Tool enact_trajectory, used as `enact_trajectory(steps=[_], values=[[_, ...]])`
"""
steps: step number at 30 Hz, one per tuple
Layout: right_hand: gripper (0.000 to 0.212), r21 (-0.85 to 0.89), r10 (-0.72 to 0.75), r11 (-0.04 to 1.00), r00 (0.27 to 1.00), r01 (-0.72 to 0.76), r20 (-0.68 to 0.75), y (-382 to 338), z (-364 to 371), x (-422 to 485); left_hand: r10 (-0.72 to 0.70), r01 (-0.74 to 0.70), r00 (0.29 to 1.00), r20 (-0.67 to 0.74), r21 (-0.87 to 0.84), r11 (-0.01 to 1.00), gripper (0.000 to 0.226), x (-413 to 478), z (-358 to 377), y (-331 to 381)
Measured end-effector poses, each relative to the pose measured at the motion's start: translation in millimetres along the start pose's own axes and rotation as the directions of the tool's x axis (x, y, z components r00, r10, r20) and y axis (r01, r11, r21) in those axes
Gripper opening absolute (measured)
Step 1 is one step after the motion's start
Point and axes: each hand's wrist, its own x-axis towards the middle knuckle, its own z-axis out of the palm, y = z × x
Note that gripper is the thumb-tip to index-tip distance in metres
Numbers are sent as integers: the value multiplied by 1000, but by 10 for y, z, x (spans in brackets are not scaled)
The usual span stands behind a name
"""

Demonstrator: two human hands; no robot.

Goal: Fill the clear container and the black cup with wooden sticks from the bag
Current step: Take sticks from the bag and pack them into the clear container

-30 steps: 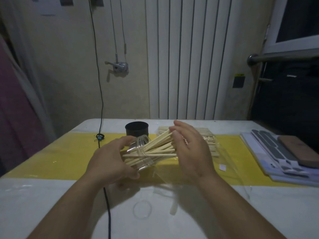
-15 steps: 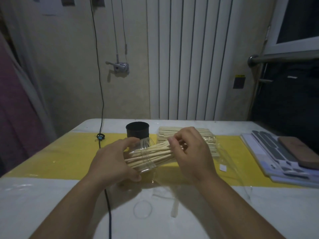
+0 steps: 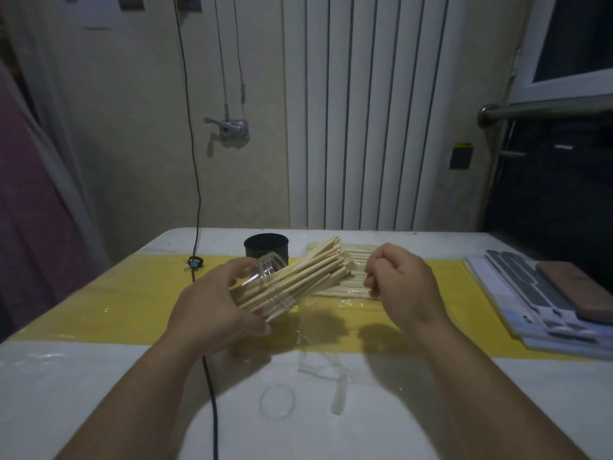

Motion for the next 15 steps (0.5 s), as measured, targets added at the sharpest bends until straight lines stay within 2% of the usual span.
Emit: enact_trajectory(steps=[5,7,9,11,15], values=[[23,-348,167,936,942,-58,292,83,70,-1,-38,37,999,-22,-62,997,88,17,-2,-33],[28,-461,243,887,882,-33,404,168,142,-12,-48,46,999,-24,-77,996,85,14,-8,-25],[43,-543,289,839,810,43,511,285,227,-34,-61,59,998,-23,-87,994,84,9,-13,-14],[56,-595,272,791,789,142,551,403,322,-62,-70,68,997,-21,-91,994,84,7,-18,-9],[62,-673,226,708,835,213,502,597,506,17,-74,71,997,-21,-103,992,91,4,-19,-12]])
